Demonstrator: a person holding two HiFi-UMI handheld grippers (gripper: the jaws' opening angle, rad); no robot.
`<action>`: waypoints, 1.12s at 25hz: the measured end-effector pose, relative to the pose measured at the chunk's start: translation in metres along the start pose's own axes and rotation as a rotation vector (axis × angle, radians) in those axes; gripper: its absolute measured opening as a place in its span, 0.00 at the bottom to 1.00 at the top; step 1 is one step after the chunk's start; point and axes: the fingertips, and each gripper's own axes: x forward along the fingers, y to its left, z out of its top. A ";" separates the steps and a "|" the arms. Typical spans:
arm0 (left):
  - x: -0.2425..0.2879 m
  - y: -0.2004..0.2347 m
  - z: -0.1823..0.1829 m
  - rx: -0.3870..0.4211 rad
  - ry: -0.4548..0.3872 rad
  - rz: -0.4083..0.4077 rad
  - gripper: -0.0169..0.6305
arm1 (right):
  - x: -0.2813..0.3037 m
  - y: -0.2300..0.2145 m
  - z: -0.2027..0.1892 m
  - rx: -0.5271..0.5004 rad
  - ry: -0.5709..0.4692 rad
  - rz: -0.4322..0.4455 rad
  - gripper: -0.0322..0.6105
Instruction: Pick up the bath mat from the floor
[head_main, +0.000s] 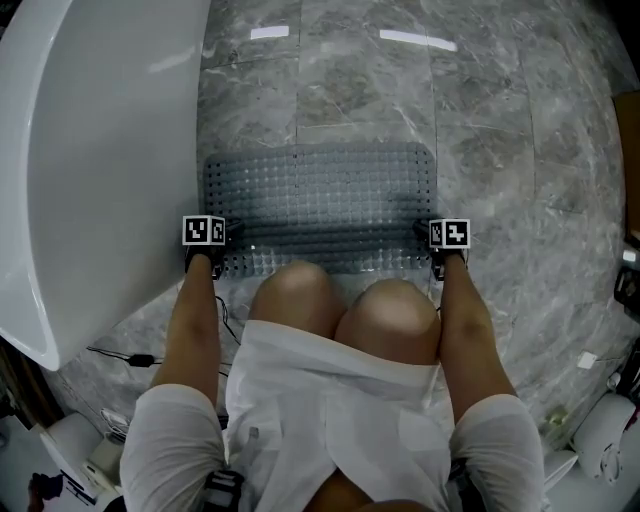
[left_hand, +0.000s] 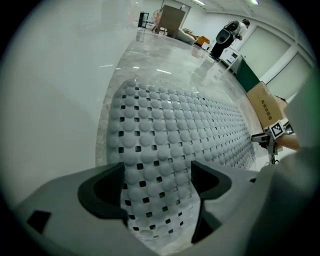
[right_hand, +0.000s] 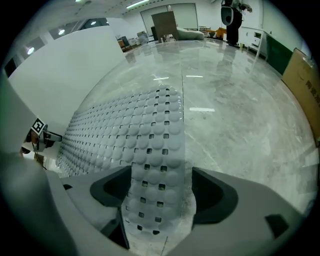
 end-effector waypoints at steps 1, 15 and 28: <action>0.002 0.001 -0.002 -0.011 0.005 -0.002 0.66 | 0.003 -0.002 -0.001 -0.002 0.008 -0.003 0.61; 0.018 0.010 -0.006 0.011 0.023 0.014 0.66 | 0.006 -0.016 -0.004 -0.016 0.046 -0.028 0.61; 0.023 0.026 -0.014 0.023 0.026 0.072 0.66 | 0.003 -0.004 -0.003 0.007 0.049 0.054 0.61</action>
